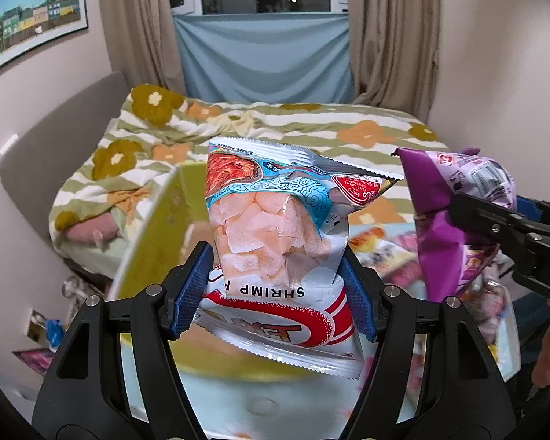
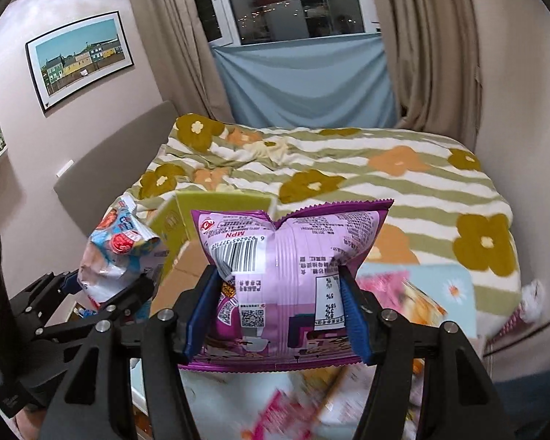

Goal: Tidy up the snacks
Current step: 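Carry both bags over the box and open both grippers to drop them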

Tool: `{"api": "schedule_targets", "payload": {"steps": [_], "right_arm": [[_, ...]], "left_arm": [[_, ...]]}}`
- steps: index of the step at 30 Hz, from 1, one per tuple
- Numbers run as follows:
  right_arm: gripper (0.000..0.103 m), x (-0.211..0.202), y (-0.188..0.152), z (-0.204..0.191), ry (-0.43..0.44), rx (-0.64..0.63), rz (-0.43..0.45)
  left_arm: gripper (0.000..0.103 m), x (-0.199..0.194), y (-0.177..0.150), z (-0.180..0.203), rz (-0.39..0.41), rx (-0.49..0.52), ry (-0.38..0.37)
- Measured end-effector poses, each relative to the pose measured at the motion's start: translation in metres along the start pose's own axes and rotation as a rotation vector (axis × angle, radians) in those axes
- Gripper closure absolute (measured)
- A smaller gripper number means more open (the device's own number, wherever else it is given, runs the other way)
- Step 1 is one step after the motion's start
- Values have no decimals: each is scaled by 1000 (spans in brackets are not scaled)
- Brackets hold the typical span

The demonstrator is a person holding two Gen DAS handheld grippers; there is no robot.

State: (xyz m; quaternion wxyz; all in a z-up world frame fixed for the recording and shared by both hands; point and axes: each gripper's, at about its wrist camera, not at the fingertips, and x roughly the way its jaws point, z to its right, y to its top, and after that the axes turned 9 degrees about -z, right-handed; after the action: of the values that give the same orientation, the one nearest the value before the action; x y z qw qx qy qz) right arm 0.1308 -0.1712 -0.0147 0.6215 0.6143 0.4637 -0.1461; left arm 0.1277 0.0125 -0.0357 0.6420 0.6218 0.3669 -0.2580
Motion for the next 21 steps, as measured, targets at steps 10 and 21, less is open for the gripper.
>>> {"api": "schedule_targets", "payload": {"steps": [10, 21], "right_arm": [[45, 92, 57, -60, -53, 62, -76], [45, 153, 69, -69, -140, 158, -164]], "left_arm": [[36, 117, 59, -93, -133, 53, -6], [9, 204, 62, -91, -250, 127, -75]]}}
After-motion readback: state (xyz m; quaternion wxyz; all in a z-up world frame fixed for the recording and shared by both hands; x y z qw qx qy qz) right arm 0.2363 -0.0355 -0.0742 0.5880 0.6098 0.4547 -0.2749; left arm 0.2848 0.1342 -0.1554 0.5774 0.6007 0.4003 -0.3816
